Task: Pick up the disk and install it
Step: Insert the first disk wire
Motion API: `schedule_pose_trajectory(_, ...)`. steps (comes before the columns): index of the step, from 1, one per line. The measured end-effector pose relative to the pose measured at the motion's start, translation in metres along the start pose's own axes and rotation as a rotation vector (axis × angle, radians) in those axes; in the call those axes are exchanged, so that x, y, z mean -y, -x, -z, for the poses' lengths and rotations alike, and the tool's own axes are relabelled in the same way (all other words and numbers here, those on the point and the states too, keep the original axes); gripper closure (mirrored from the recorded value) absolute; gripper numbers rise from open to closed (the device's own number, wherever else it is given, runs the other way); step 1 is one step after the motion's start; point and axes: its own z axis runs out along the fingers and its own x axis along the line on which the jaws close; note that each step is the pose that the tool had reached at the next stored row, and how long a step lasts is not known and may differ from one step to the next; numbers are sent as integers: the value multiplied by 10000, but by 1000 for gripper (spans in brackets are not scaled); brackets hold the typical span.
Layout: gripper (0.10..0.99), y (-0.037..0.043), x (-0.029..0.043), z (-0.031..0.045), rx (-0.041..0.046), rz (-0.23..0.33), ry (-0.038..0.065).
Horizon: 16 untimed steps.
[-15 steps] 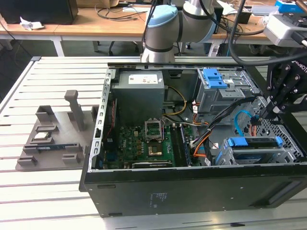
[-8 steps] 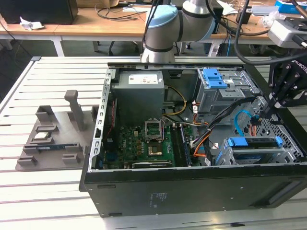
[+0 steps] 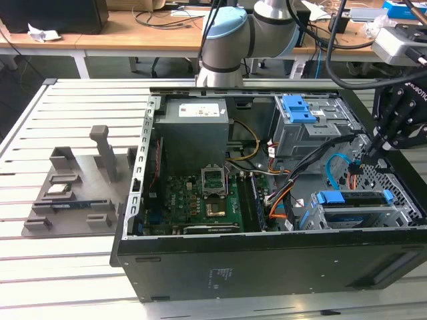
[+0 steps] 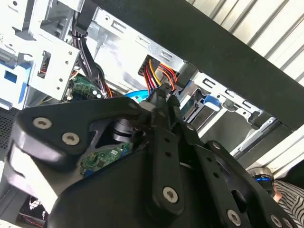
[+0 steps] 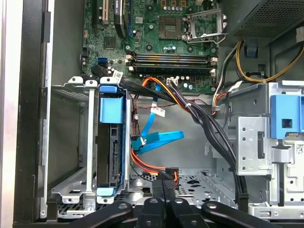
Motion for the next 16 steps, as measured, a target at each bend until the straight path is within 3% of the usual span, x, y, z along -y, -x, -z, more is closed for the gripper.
schedule_pose_trajectory(3,784,0,1,0,0,0,0)
schedule_pose_trajectory(5,784,2,1,-9,-23,-2,0)
schedule_pose_trajectory(8,784,108,5,-68,-307,-18,0)
schedule_pose_trajectory(9,784,118,4,-78,-431,-27,0)
schedule_pose_trajectory(12,784,126,8,-135,-680,-41,-1)
schedule_pose_trajectory(16,784,126,9,-143,-721,-43,-1)
